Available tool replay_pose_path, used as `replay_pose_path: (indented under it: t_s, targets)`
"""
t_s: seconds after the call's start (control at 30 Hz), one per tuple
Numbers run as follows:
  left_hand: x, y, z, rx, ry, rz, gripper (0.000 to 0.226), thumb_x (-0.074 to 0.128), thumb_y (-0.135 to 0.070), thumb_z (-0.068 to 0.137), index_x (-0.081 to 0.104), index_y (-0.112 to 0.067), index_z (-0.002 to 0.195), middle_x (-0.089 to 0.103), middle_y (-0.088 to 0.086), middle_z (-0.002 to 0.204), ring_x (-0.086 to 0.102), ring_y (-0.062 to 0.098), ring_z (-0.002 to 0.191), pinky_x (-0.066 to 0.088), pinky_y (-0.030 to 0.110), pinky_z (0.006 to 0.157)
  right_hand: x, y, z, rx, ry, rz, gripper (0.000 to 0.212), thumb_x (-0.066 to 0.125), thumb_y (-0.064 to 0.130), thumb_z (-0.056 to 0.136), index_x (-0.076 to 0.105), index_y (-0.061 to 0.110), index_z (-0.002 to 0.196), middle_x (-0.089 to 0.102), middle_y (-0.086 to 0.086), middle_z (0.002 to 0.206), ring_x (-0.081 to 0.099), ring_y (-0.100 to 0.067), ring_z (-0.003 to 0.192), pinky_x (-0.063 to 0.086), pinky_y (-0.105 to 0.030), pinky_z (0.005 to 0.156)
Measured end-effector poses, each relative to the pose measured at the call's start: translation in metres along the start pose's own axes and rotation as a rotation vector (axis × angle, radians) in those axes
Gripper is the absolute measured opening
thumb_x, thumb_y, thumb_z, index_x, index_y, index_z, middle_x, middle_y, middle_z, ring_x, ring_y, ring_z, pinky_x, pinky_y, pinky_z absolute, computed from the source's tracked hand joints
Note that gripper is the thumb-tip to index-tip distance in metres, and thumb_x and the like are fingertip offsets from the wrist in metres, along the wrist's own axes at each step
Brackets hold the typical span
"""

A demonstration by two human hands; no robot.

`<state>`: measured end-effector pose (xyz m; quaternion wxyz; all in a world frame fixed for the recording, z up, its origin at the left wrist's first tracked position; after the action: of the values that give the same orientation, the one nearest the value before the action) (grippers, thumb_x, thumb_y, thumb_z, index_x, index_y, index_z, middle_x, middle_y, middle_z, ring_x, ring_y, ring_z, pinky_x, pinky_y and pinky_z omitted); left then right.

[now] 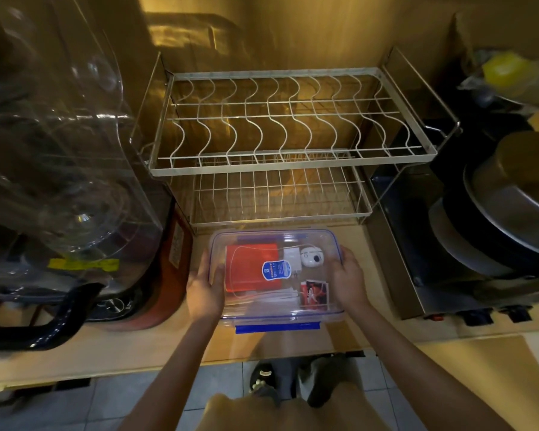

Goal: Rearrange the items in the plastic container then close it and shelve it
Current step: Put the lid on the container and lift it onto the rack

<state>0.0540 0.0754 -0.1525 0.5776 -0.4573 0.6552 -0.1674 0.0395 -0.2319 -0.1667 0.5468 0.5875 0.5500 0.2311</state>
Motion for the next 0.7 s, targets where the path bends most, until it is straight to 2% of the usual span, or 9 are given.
replay_pose_path:
  t_s: [0.1, 0.13, 0.17, 0.23, 0.3, 0.4, 0.53, 0.6, 0.7]
  targets:
    - [0.000, -0.002, -0.001, 0.001, -0.007, 0.001, 0.052, 0.043, -0.036, 0.094, 0.030, -0.023, 0.143, 0.040, 0.027, 0.139, 0.047, 0.039, 0.124, 0.042, 0.042, 0.097, -0.004, -0.003, 0.005, 0.011, -0.027, -0.149, 0.022, 0.040, 0.035, 0.096, 0.056, 0.022, 0.105, 0.065, -0.007, 0.104, 0.066, -0.018, 0.087, 0.057, -0.033, 0.069]
    - [0.000, -0.002, -0.001, 0.006, -0.012, -0.002, 0.052, 0.044, -0.036, 0.094, 0.030, -0.023, 0.142, 0.041, 0.027, 0.138, 0.047, 0.039, 0.123, 0.042, 0.042, 0.097, -0.004, 0.000, 0.008, 0.011, -0.036, -0.213, 0.024, 0.038, 0.035, 0.095, 0.056, 0.023, 0.105, 0.065, -0.008, 0.106, 0.065, -0.021, 0.093, 0.057, -0.038, 0.075]
    - [0.000, -0.001, 0.000, 0.003, -0.018, -0.007, 0.052, 0.044, -0.035, 0.094, 0.031, -0.023, 0.142, 0.042, 0.028, 0.136, 0.048, 0.039, 0.122, 0.043, 0.042, 0.097, -0.004, 0.006, 0.010, -0.021, -0.057, -0.322, 0.030, 0.036, 0.034, 0.094, 0.055, 0.021, 0.113, 0.063, -0.009, 0.113, 0.062, -0.025, 0.103, 0.054, -0.043, 0.086]
    - [0.001, 0.000, 0.000, -0.009, -0.023, -0.004, 0.052, 0.045, -0.034, 0.093, 0.031, -0.022, 0.142, 0.043, 0.027, 0.134, 0.050, 0.039, 0.119, 0.043, 0.040, 0.095, 0.001, 0.031, 0.015, -0.163, -0.095, -0.626, 0.044, 0.037, 0.025, 0.093, 0.043, 0.012, 0.135, 0.053, -0.012, 0.133, 0.046, -0.028, 0.126, 0.039, -0.042, 0.106]
    - [0.002, -0.001, 0.001, -0.010, -0.018, 0.021, 0.052, 0.044, -0.034, 0.094, 0.030, -0.023, 0.143, 0.044, 0.027, 0.134, 0.049, 0.039, 0.119, 0.044, 0.039, 0.094, 0.016, 0.058, 0.017, -0.341, -0.070, -0.835, 0.049, 0.039, 0.019, 0.094, 0.035, 0.008, 0.142, 0.044, -0.011, 0.143, 0.036, -0.025, 0.135, 0.027, -0.038, 0.112]
    - [0.003, 0.000, 0.001, -0.003, -0.005, 0.041, 0.052, 0.042, -0.035, 0.094, 0.028, -0.025, 0.143, 0.043, 0.026, 0.135, 0.047, 0.039, 0.121, 0.042, 0.040, 0.096, 0.053, 0.072, 0.028, -0.475, 0.156, -1.006, 0.048, 0.031, 0.030, 0.097, 0.035, 0.014, 0.143, 0.035, -0.006, 0.152, 0.030, -0.022, 0.140, 0.019, -0.037, 0.115]
    - [0.004, -0.001, 0.003, -0.002, 0.005, 0.067, 0.052, 0.042, -0.035, 0.094, 0.027, -0.027, 0.144, 0.042, 0.025, 0.135, 0.049, 0.039, 0.119, 0.043, 0.040, 0.095, 0.095, 0.071, 0.042, -0.402, 0.452, -1.045, 0.052, 0.031, 0.049, 0.096, 0.042, 0.020, 0.138, 0.026, 0.001, 0.156, 0.030, -0.029, 0.139, 0.025, -0.041, 0.112]
    - [0.003, -0.001, 0.003, -0.005, 0.007, 0.069, 0.052, 0.041, -0.035, 0.094, 0.027, -0.027, 0.144, 0.043, 0.025, 0.134, 0.050, 0.039, 0.118, 0.043, 0.038, 0.093, 0.108, 0.079, 0.035, -0.469, 0.477, -1.024, 0.047, 0.032, 0.043, 0.098, 0.045, 0.018, 0.136, 0.031, 0.000, 0.154, 0.034, -0.030, 0.136, 0.029, -0.039, 0.109]
    - [0.004, -0.001, 0.001, 0.000, 0.016, 0.073, 0.053, 0.041, -0.035, 0.094, 0.026, -0.027, 0.144, 0.042, 0.024, 0.136, 0.049, 0.038, 0.118, 0.044, 0.036, 0.089, 0.108, 0.090, 0.021, -0.626, 0.383, -0.919, 0.042, 0.038, 0.033, 0.099, 0.050, 0.012, 0.133, 0.042, -0.007, 0.146, 0.043, -0.029, 0.130, 0.031, -0.037, 0.107]
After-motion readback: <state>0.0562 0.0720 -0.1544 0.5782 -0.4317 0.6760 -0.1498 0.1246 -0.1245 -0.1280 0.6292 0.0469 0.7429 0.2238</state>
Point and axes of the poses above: each hand's wrist, its own z-axis towards the middle knuckle, its own x-axis out of the palm, y = z × x, the point moved 10 cm from there along z, towards the middle knuckle
